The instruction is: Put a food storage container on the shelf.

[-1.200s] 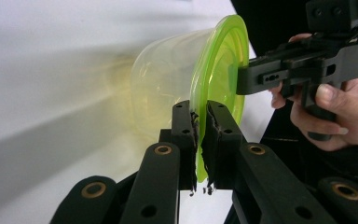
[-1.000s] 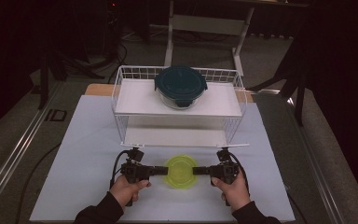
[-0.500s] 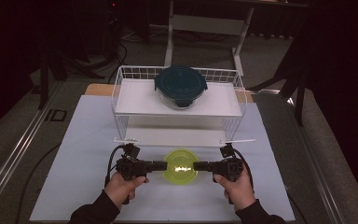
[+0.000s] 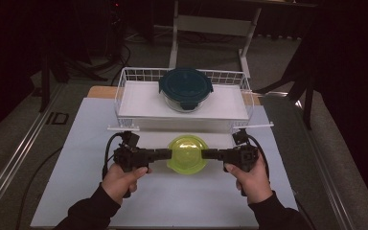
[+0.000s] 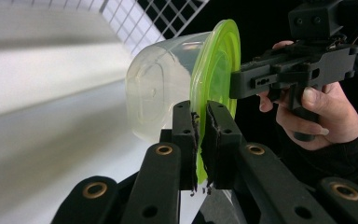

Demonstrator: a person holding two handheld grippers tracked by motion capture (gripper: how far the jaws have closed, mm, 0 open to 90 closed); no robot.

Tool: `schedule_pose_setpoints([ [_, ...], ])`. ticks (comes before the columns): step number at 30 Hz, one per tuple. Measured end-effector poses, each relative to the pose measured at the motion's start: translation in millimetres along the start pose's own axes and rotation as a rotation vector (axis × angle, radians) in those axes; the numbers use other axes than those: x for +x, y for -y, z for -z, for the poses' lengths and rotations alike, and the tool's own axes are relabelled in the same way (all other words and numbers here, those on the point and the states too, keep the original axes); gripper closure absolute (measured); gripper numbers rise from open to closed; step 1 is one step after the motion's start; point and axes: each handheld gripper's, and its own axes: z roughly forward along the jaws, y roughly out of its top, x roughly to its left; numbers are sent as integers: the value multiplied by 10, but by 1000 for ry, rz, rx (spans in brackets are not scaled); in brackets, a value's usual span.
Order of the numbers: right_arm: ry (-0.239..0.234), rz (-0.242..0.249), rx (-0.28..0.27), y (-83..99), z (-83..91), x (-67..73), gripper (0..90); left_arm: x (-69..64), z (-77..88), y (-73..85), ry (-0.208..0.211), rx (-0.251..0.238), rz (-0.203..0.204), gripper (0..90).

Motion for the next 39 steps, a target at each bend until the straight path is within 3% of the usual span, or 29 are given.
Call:
schedule_pose_setpoints([
  [12, 15, 50, -48, -574, 232, 311, 805, -178, 216, -503, 17, -74, -13, 834],
  [21, 34, 68, -95, -964, 351, 446, 804, -262, 302, -931, 13, -99, -15, 833],
  [31, 46, 57, -117, -1291, 398, 469, 802, -282, 326, -1234, -4, -109, -23, 832],
  [36, 70, 24, -115, -1463, 363, 398, 802, -188, 260, -1422, -13, -118, 13, 830],
  [39, 64, 11, -115, -1523, 359, 377, 802, -177, 247, -1499, -24, -122, 9, 830],
])
